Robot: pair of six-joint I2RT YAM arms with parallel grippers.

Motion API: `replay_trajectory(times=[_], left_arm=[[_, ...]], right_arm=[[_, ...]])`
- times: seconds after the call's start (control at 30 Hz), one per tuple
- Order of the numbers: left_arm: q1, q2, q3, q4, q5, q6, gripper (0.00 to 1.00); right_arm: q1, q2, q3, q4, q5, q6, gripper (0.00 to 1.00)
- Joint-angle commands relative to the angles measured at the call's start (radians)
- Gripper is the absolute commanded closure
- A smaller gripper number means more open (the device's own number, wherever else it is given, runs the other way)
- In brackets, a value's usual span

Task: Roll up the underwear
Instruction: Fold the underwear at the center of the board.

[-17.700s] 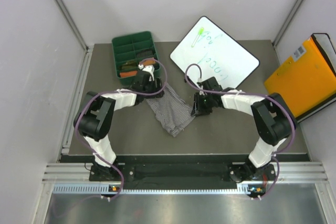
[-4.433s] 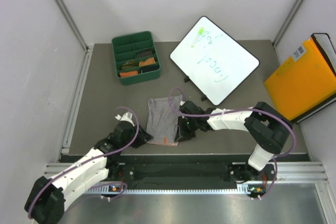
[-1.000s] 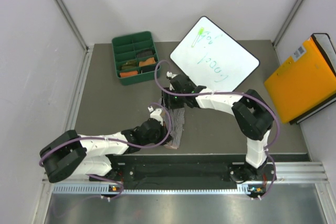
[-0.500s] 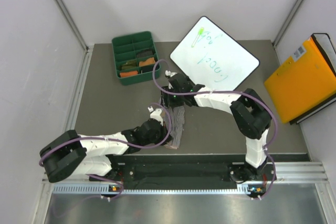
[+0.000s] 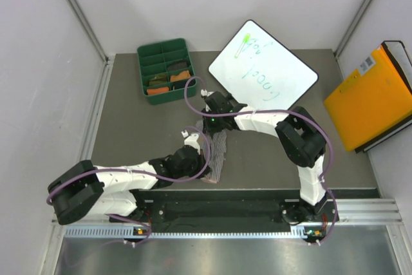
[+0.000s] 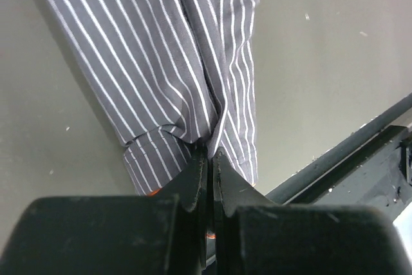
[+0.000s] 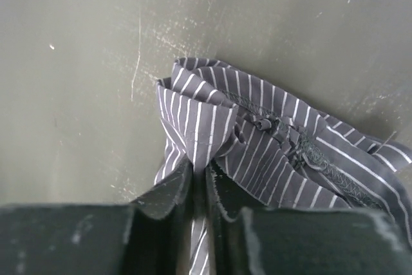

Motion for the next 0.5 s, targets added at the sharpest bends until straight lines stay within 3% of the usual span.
replay_trajectory(times=[0.0,0.47], left_arm=[[-0.015,-0.014,0.047,-0.145,-0.028,-0.009,1.0],[-0.067,0.023,0.144,-0.29,-0.08,-0.046,1.0]], right_arm=[[-0.012,-0.044,0.054,0.011,0.004,-0.016,0.94],[-0.011,-0.217,-0.026,-0.084,0.127,0.004,0.97]])
